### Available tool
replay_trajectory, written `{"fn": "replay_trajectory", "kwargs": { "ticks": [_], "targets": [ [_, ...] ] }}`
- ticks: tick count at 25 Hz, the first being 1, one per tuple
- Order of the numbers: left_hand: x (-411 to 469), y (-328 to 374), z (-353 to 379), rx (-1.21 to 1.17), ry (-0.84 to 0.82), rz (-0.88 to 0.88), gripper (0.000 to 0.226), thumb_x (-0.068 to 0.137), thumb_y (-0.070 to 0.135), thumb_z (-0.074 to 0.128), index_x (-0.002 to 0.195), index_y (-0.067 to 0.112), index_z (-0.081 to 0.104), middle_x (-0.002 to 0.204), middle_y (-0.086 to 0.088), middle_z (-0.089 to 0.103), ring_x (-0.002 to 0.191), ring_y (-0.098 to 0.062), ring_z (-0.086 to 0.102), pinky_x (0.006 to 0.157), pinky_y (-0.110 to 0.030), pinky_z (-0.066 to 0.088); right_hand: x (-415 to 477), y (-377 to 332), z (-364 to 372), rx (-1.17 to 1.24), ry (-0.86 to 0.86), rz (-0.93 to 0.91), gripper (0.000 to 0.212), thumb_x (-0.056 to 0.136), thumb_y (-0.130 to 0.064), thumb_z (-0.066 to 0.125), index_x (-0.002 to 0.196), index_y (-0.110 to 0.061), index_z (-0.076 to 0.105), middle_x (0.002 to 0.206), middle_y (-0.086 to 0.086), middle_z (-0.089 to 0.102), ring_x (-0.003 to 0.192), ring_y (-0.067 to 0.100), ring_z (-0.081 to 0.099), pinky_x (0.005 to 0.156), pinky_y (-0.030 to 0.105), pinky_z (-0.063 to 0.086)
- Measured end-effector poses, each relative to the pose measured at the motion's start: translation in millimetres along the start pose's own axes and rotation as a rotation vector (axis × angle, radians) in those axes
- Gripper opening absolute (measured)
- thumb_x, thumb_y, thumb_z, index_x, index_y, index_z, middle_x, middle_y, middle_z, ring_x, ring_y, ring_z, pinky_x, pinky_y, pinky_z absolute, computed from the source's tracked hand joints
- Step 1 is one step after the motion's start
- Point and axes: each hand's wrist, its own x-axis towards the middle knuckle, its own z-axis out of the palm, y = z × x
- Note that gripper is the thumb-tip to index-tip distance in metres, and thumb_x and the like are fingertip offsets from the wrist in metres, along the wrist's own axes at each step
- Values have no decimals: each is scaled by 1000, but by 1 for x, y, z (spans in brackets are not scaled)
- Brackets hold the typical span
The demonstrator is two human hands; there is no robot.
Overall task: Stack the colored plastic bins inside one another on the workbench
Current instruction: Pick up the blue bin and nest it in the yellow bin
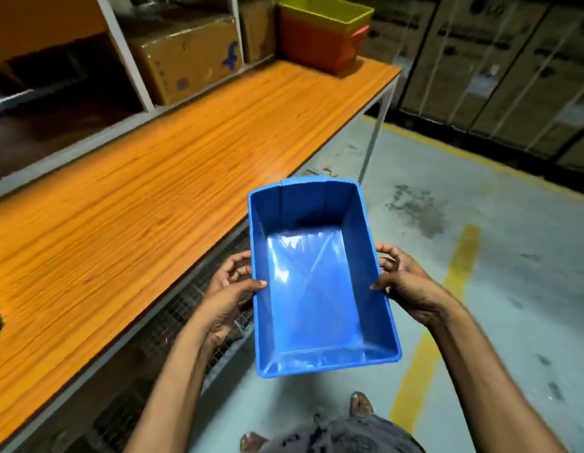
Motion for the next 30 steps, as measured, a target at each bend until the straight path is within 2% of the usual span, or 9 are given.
{"fn": "replay_trajectory", "kwargs": {
  "ticks": [2,5,11,15,19,22,24,27,30],
  "targets": [
    [12,-11,41,32,-18,-24,58,68,-6,76,116,24,65,96,1,76,90,-19,68,79,-37,56,-6,8,-42,36,70,19,71,57,16,54,117,-21,59,106,10,70,74,23,57,65,35,40],
    [29,-16,107,86,-19,-65,54,79,-13,71,119,23,66,104,-4,76,96,-22,69,92,-48,54,-11,7,-107,58,128,12,67,63,16,54,120,-21,59,104,7,75,78,24,61,66,36,41],
    [84,-11,258,68,15,-37,44,87,-3,68,124,19,71,117,-12,76,100,-24,71,95,-45,56,7,-29,-233,139,242,-26,59,80,22,43,121,-16,62,100,5,77,86,25,68,73,38,52],
    [127,-1,323,110,-9,-68,37,88,0,67,115,24,76,106,-4,80,99,-22,71,101,-48,54,29,-52,-290,177,284,-30,58,80,21,44,116,-18,66,99,6,76,85,24,69,76,39,54],
    [185,5,369,177,-64,-74,41,90,-1,65,121,23,74,106,-2,80,96,-21,71,90,-41,60,65,-63,-329,227,342,-23,59,79,22,45,116,-20,63,95,0,78,83,19,70,73,35,53],
    [242,13,404,164,-123,-89,42,90,-5,62,124,17,73,100,-3,79,77,-12,74,67,-26,63,101,-73,-356,261,402,-16,59,80,21,46,122,-18,61,98,-1,78,86,20,69,69,32,55],
    [283,18,424,179,-162,-103,39,90,-6,62,123,13,73,96,-4,78,69,-9,74,61,-21,60,127,-84,-370,282,452,-15,62,79,21,47,129,-14,59,107,3,76,93,23,68,73,35,54],
    [339,33,453,228,-224,-110,37,90,-4,65,123,11,73,95,-3,79,76,-13,72,71,-24,61,165,-109,-391,306,521,-19,66,78,22,46,134,-11,58,109,5,76,94,26,68,75,37,52],
    [384,60,474,323,-319,-126,44,89,7,71,128,27,70,105,-1,75,95,-19,65,94,-37,55,197,-141,-410,324,553,-46,67,78,22,45,136,-10,56,108,5,76,92,25,69,72,36,51]
  ]
}}
